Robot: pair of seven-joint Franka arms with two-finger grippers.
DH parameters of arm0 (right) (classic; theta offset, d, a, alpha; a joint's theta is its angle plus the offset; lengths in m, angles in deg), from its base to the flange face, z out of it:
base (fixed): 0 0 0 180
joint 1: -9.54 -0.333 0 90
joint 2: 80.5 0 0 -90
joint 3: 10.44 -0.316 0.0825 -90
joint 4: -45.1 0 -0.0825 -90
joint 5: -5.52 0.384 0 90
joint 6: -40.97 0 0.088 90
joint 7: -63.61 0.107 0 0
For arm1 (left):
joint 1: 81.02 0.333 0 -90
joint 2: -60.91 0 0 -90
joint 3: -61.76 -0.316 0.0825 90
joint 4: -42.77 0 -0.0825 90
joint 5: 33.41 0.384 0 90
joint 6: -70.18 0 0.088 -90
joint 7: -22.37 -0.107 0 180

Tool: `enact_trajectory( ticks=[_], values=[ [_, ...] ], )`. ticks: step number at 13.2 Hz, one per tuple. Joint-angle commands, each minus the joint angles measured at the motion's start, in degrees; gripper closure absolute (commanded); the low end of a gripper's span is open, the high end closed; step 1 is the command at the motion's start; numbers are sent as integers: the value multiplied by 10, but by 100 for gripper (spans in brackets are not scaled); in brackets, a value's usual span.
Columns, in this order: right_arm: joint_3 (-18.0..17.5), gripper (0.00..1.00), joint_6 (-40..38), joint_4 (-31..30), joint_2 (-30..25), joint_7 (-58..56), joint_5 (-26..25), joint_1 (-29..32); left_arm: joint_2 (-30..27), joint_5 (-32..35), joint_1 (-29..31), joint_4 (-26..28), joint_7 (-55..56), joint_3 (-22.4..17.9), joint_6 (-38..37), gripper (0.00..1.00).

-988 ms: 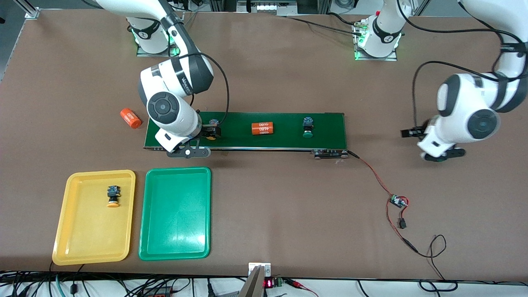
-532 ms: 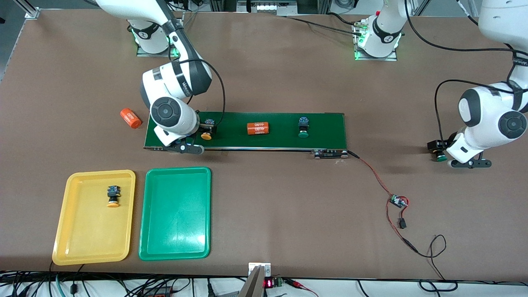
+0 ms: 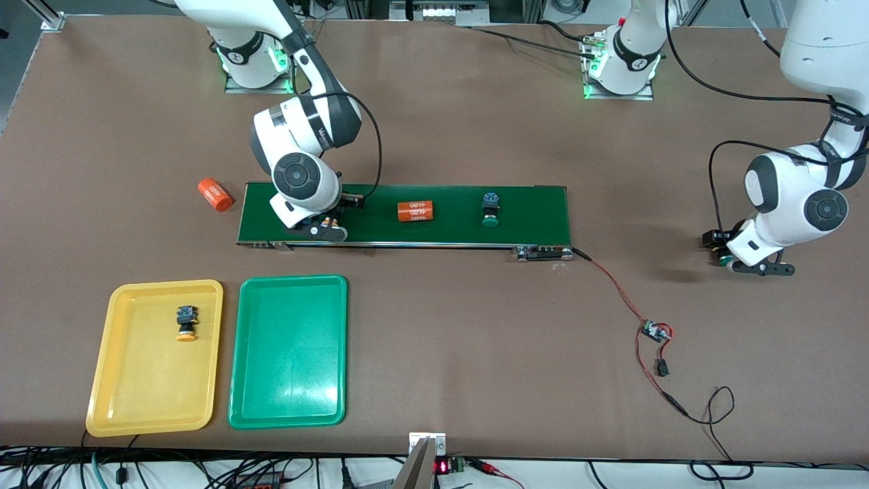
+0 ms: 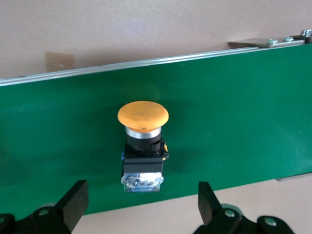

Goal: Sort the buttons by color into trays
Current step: 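Carry the yellow button to the yellow tray while the left gripper grasps a green button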

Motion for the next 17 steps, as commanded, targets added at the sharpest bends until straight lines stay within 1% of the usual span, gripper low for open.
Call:
enact_trajectory(
  ticks=[1, 3, 4, 5, 6, 7, 8, 9, 10, 11, 12, 14, 15, 16, 17],
  values=[
    [1, 0, 31, -48, -26, 8, -15, -2, -9, 2, 1, 7, -8, -1, 1, 64],
    [1, 0, 40, -56, -25, 8, -15, 1, -13, -11, 0, 4, -1, 1, -17, 76],
    [2, 0, 46, -63, -25, 7, -15, 2, -19, -23, 0, 2, -1, 4, -31, 79],
    [3, 8, 49, -67, -25, 7, -16, 3, -32, -25, -5, -1, -1, 15, -58, 79],
    [4, 22, 49, -67, -25, 6, -16, 5, -43, -26, -5, -10, -2, 33, -88, 79],
    [5, 42, 47, -64, -25, 7, -15, 6, -56, -26, -5, -25, -2, 53, -134, 79],
    [11, 57, 45, -61, -26, 9, -15, 7, -64, -26, -5, -45, -1, 79, -184, 79],
    [19, 70, 44, -59, -28, 7, -15, 8, -68, -26, -6, -73, 0, 109, -234, 79],
    [25, 76, 44, -56, -28, 3, -15, 15, -72, -29, -7, -90, 6, 135, -265, 79],
    [25, 82, 45, -52, -28, 3, -15, 18, -77, -40, -7, -102, 34, 159, -282, 78],
    [27, 86, 47, -46, -28, 3, -15, 24, -81, -47, -8, -105, 73, 185, -291, 78],
    [33, 92, 54, -28, -23, 2, -23, 39, -92, -53, -8, -105, 150, 256, -312, 78],
    [42, 95, 60, -13, -18, -12, -56, 49, -92, -71, -9, -105, 190, 291, -318, 78],
    [48, 95, 63, 3, -8, -31, -92, 68, -88, -94, -10, -103, 239, 326, -318, 78],
    [49, 96, 73, 17, 2, -59, -122, 95, -83, -100, -24, -103, 287, 350, -312, 78]
  ],
)
